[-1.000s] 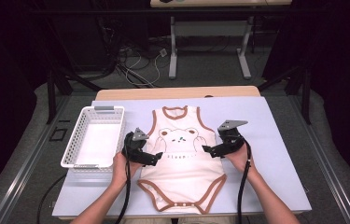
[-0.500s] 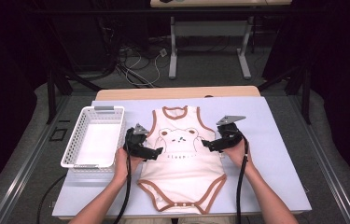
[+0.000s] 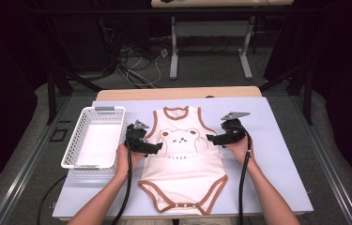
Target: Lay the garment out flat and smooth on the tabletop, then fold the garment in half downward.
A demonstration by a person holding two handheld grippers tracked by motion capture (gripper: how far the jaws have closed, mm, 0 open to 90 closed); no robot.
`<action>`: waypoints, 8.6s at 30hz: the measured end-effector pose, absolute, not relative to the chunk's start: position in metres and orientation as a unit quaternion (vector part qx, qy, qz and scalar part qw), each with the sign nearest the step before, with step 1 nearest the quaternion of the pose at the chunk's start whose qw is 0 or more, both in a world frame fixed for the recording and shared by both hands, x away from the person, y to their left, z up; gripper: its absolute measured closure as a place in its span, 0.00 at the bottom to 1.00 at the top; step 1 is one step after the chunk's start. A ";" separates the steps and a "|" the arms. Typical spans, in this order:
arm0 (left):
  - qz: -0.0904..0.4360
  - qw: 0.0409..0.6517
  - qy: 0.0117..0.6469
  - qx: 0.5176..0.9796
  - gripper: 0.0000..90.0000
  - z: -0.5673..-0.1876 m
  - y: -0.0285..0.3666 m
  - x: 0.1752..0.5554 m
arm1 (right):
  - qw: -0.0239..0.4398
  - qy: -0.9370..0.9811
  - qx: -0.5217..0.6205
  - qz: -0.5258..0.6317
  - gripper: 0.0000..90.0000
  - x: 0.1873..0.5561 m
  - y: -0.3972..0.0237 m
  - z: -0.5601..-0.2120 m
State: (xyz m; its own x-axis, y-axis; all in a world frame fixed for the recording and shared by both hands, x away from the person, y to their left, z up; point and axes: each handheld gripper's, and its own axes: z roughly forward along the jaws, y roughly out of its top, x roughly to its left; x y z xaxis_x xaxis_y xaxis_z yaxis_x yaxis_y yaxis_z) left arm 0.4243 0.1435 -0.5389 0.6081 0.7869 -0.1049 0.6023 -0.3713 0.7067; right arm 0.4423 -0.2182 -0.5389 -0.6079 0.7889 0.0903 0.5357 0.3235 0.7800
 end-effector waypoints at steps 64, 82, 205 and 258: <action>0.232 0.266 0.444 0.824 0.97 -0.537 0.127 0.460 | 0.234 0.789 0.432 0.368 0.97 0.462 -0.202 -0.547; 0.251 0.275 0.428 0.824 0.97 -0.522 0.128 0.450 | 0.247 0.782 0.417 0.391 0.97 0.452 -0.207 -0.532; 0.207 0.223 0.336 0.891 0.34 -0.525 0.122 0.368 | 0.190 0.848 0.365 0.333 0.38 0.375 -0.223 -0.538; 0.132 0.285 0.427 0.848 0.77 -0.548 0.116 0.434 | 0.130 0.813 0.440 0.360 0.87 0.427 -0.181 -0.559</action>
State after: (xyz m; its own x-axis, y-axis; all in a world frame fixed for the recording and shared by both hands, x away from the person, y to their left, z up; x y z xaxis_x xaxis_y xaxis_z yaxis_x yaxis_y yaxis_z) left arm 0.4339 0.1156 -0.5482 0.6008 0.7991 -0.0192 0.6487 -0.4733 0.5960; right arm 0.4266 -0.1811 -0.5587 -0.5794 0.8083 0.1046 0.6209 0.3545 0.6991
